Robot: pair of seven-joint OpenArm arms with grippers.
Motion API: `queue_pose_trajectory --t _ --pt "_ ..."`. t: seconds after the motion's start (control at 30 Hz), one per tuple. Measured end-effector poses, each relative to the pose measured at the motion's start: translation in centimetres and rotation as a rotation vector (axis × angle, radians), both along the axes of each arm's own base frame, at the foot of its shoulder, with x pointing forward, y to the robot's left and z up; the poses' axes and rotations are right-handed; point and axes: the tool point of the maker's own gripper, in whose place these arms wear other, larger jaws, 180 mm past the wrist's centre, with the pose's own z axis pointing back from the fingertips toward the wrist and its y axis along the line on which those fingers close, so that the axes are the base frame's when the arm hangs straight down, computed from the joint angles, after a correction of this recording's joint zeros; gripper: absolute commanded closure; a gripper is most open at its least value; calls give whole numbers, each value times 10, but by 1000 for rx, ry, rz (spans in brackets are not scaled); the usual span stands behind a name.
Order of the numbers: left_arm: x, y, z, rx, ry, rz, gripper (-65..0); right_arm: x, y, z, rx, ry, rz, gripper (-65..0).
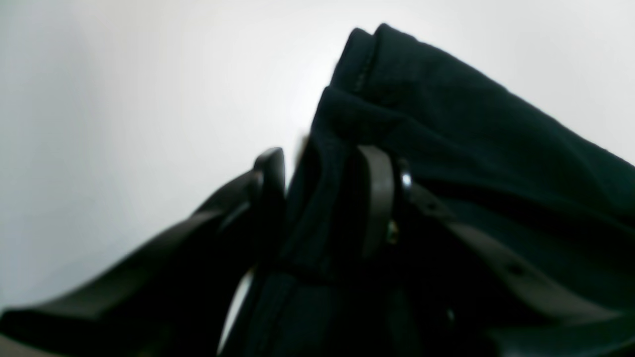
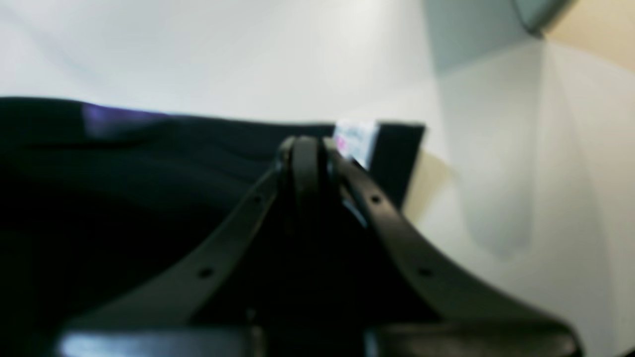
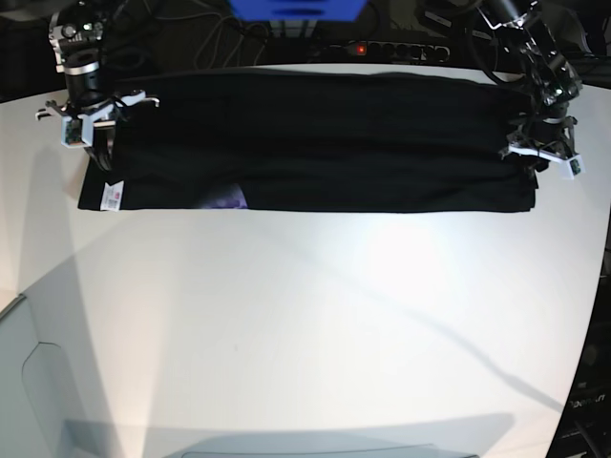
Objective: Fold the T-shirt properly
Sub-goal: 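Regrasp the strip ends with both grippers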
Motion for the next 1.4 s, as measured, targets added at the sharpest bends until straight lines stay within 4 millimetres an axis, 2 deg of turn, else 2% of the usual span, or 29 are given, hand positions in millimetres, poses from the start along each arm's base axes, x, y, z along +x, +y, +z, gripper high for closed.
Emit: queue_pose_trajectory --t 0.2,0.5,0.73,0.93,1.13,1.27,1.4 --pt "0 0 0 0 0 0 -226 -7 -13 -3 42 -12 -52 0" --pt "-1 0 0 0 2 0 -226 -24 -12 -41 107 87 -81 0" --pt "-1 1 0 3 3 -1 -226 -32 -31 -37 78 80 -131 0" --pt "-1 1 0 3 3 -1 -226 -32 -31 -39 88 81 -133 0" --pt "-1 1 0 2 3 -1 -226 -43 -26 -68 147 145 -151 -2" --pt "-1 0 -1 0 3 0 -226 -37 -26 -73 164 141 -157 -107" --pt "-1 0 -1 -1 3 0 -226 -40 -25 -76 167 152 -158 -228"
